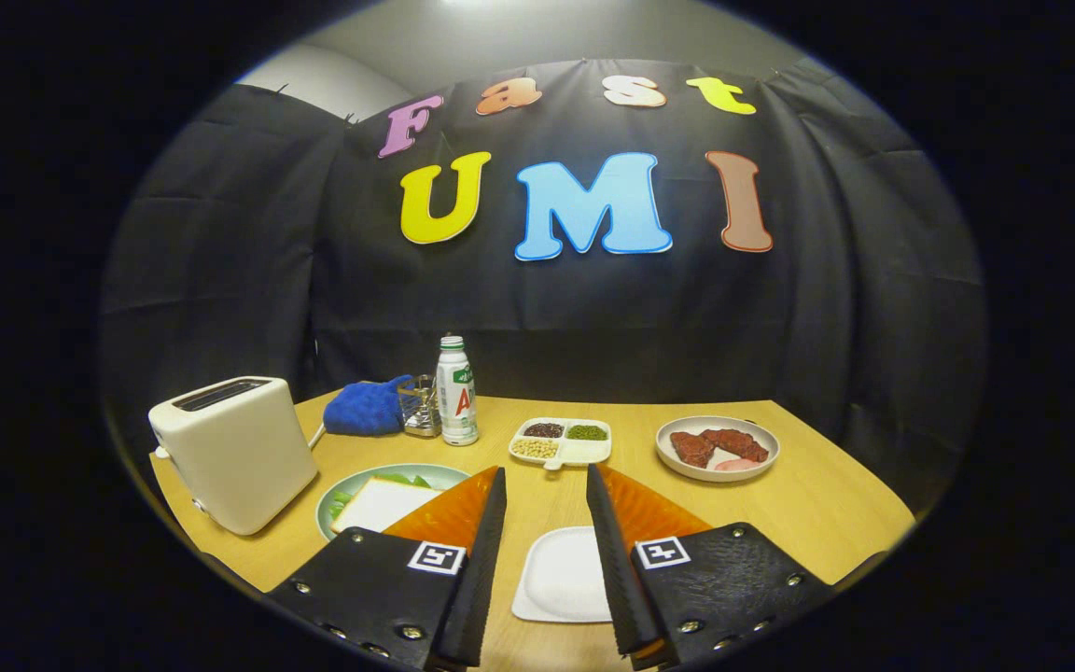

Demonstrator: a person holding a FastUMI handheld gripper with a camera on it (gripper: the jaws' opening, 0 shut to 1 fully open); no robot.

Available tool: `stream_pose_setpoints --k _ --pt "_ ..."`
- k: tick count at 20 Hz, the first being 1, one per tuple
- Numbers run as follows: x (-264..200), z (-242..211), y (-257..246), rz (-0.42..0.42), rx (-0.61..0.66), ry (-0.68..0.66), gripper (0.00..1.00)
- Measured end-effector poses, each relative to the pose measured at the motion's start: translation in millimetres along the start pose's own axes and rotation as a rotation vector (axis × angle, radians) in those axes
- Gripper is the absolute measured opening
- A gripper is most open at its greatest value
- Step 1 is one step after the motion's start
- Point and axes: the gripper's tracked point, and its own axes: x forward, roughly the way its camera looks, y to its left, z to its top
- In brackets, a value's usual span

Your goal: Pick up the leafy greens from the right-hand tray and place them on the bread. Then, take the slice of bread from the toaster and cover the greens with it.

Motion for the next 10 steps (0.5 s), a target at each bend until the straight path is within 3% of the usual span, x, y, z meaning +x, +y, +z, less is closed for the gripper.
stream_pose_setpoints --k 10 --pt "-34.9 9.1 -99.5 -0.076 -0.018 -0.041 0.52"
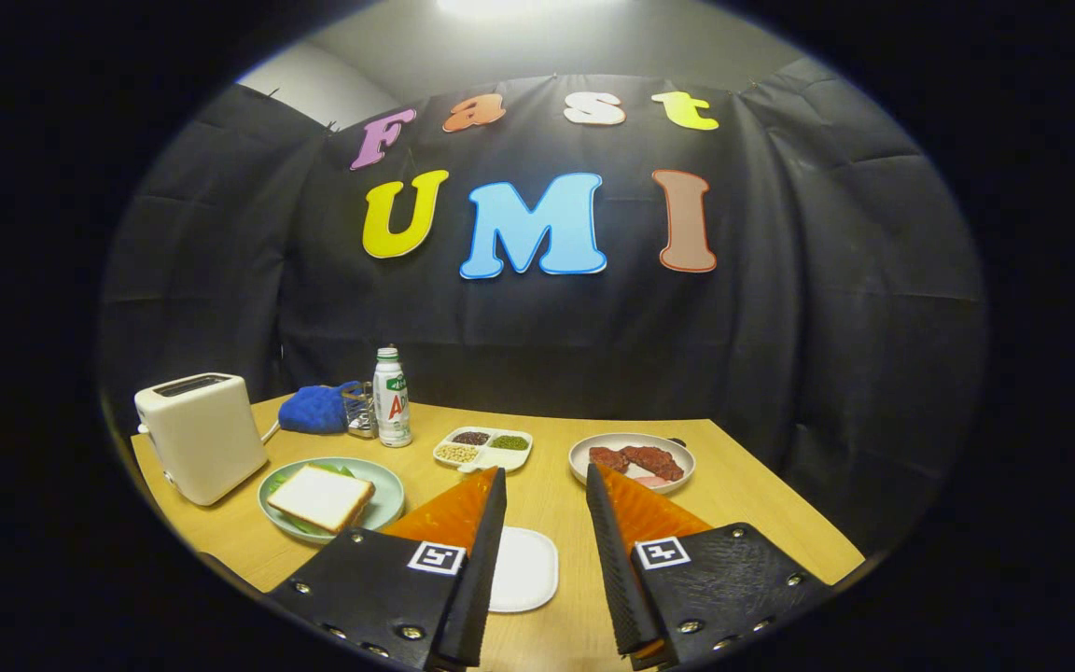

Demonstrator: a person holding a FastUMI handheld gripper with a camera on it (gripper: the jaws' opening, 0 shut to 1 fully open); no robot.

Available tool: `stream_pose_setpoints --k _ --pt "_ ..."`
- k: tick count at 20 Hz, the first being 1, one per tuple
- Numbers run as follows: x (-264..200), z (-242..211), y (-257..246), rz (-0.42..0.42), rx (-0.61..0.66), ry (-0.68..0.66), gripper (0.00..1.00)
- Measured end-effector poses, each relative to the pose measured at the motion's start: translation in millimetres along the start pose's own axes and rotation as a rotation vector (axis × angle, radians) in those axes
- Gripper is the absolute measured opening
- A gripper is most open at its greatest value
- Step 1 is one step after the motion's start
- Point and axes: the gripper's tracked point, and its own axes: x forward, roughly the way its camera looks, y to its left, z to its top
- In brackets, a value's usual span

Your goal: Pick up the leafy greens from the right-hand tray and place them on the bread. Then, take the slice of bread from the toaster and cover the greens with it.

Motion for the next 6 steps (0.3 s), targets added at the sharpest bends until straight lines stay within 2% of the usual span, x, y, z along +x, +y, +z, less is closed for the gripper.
stream_pose_setpoints --k 3,6 --pt "-2.5 -10.7 -36.1 -0.037 -0.037 0.028 0.52" --pt "-7.6 -3.0 -60.2 -0.013 -0.034 -0.032 0.52"
